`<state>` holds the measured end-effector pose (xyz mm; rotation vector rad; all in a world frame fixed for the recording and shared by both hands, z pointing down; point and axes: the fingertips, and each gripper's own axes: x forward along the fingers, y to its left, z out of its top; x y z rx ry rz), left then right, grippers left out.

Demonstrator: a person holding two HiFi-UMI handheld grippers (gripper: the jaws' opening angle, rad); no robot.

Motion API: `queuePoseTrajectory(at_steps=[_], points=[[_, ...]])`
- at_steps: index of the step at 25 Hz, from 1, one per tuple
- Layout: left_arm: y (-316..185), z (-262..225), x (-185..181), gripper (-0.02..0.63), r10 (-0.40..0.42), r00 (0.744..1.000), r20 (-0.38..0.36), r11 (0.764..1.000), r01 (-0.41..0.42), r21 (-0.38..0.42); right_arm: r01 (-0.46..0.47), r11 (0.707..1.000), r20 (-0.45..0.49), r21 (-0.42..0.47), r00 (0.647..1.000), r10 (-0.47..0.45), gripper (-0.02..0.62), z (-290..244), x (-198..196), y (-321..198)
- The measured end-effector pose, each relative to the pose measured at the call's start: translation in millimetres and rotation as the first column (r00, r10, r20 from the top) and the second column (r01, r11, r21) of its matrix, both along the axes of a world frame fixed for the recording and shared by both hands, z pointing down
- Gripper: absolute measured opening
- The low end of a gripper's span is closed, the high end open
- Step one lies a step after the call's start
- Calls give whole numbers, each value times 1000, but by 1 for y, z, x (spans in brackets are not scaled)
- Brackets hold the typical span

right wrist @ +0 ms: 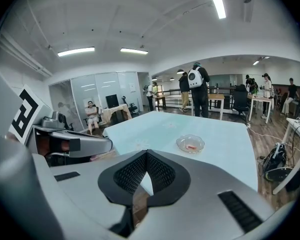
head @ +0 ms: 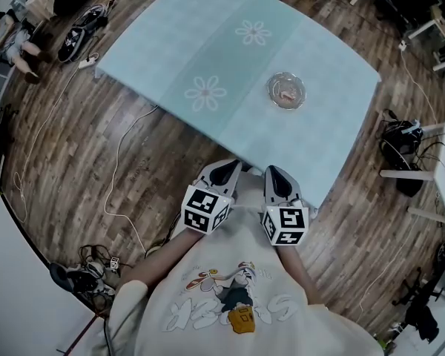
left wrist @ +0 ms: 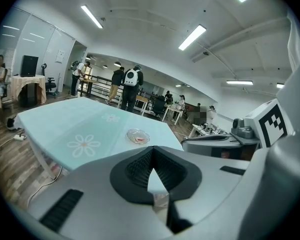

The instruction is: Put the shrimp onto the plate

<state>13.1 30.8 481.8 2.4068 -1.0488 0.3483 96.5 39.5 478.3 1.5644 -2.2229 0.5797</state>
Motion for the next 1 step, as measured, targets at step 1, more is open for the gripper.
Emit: queuePoseTrajectory(at_steps=[1], points=[[-1, -1, 1, 8, 1, 1000, 0, 1000, -1, 3, 0, 1000, 0, 1, 1000, 0, 23, -1, 0, -1]])
